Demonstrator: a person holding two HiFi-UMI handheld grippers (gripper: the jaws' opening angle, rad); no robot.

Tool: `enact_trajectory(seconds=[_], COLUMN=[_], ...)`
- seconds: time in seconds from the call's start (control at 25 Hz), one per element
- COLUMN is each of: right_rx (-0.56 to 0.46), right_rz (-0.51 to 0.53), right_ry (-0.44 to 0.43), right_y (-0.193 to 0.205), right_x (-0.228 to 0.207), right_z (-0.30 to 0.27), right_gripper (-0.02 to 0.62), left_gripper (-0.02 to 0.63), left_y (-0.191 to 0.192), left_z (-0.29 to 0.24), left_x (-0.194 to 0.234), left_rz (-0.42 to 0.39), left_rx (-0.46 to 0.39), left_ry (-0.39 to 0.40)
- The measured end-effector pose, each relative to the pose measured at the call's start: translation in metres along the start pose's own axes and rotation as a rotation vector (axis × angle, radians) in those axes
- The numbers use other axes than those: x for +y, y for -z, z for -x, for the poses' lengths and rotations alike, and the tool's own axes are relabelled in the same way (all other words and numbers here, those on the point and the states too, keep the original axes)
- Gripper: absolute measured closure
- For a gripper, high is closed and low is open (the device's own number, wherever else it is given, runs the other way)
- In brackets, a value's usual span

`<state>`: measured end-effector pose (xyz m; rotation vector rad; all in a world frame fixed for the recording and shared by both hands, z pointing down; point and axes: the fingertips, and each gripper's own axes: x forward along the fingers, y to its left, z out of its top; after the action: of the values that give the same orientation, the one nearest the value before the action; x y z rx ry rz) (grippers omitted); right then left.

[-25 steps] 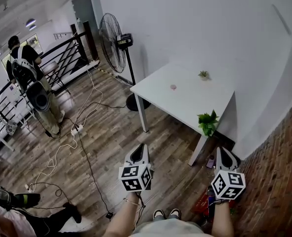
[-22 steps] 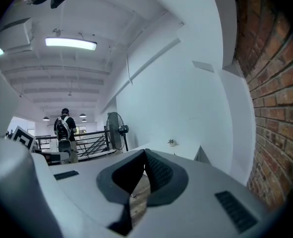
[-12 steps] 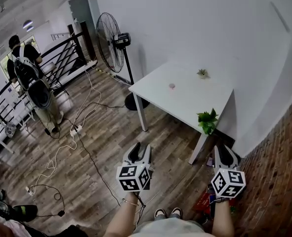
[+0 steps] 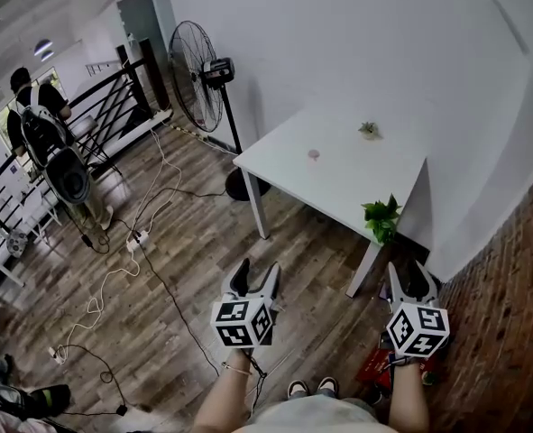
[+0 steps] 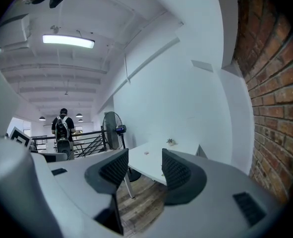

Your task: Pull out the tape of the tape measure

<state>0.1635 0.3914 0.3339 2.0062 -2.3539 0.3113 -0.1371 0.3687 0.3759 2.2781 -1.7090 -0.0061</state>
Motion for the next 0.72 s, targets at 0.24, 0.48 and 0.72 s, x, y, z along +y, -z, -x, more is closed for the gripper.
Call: enact_trajectory(seconds=[0.24,0.48,0.72], right_rx=[0.008,0.032,0.034], right_rz=[-0.007,-0.025,-0.016], right_ry=[0.034,0.072,0.062], right_y=[0.008,0.021,0.021], right_x=[0.001,-0.006,-0.001], right_z=[-0.001,-0.007,-0.033], right_gripper=[0.385,0.387,0.385], left_gripper=[0.342,0.342,0.342], left_y=[-0.002,0.007,0.008], left_z=[-0.003,-0.009,-0.027], left_x=[0.018,0.03,0.044], left_rz=[-0.008,-0.01,-0.006], left_rx=[-0.002,0.03,0.037], left_ry=[-0.008,-0.013,-0.025])
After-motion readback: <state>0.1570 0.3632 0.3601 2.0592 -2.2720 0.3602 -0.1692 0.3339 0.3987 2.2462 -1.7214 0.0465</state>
